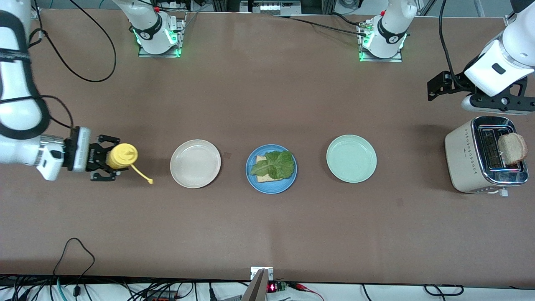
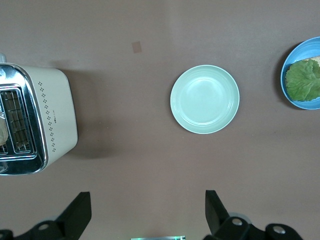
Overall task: Make sandwich in blue plate with both arms
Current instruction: 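Tilt the yellow bottle over the lettuce with the right gripper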
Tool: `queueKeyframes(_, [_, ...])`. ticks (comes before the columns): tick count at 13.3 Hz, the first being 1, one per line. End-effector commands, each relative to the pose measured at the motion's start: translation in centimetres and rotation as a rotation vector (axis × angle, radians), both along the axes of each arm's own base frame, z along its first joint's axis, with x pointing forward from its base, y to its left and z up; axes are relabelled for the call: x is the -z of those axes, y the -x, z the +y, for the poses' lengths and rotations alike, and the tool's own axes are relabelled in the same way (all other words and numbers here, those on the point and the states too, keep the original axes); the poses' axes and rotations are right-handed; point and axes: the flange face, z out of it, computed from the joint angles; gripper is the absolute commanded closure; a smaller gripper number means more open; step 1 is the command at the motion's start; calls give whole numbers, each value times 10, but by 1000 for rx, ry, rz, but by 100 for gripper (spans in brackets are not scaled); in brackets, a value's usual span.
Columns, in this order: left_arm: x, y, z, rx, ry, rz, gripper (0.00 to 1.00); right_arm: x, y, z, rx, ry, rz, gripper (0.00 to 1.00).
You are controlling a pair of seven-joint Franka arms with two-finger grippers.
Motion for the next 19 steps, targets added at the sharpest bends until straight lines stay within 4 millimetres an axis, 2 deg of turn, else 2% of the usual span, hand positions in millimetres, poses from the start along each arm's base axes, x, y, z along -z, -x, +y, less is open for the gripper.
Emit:
queueKeyframes(1, [-6,7,0,-6,9,0,0,-19,4,62,42,113,3,100])
queueKeyframes(3, [-6,7,0,-6,9,0,0,-20,4,109,61,212,-9,100])
queueKeyframes(6, [-6,7,0,-6,9,0,0,-16,18,197,73,393,-49,100])
queueKeyframes(9, [-5,8,0,-6,8,3,0,10,42,275,82,546,-89,100])
queueKeyframes(11, [-6,8,0,-6,8,2,0,33,58,315,92,614,-118,100])
queueKeyframes(13, [-6,8,0,-6,8,2,0,55,72,344,102,665,-141,100])
queueKeyframes(15, [-6,8,0,-6,8,2,0,87,81,362,99,733,-175,100])
queueKeyframes(17, [-6,8,0,-6,8,2,0,106,85,369,102,753,-199,100])
queueKeyframes(19, [-6,8,0,-6,8,2,0,111,86,370,98,760,-197,100])
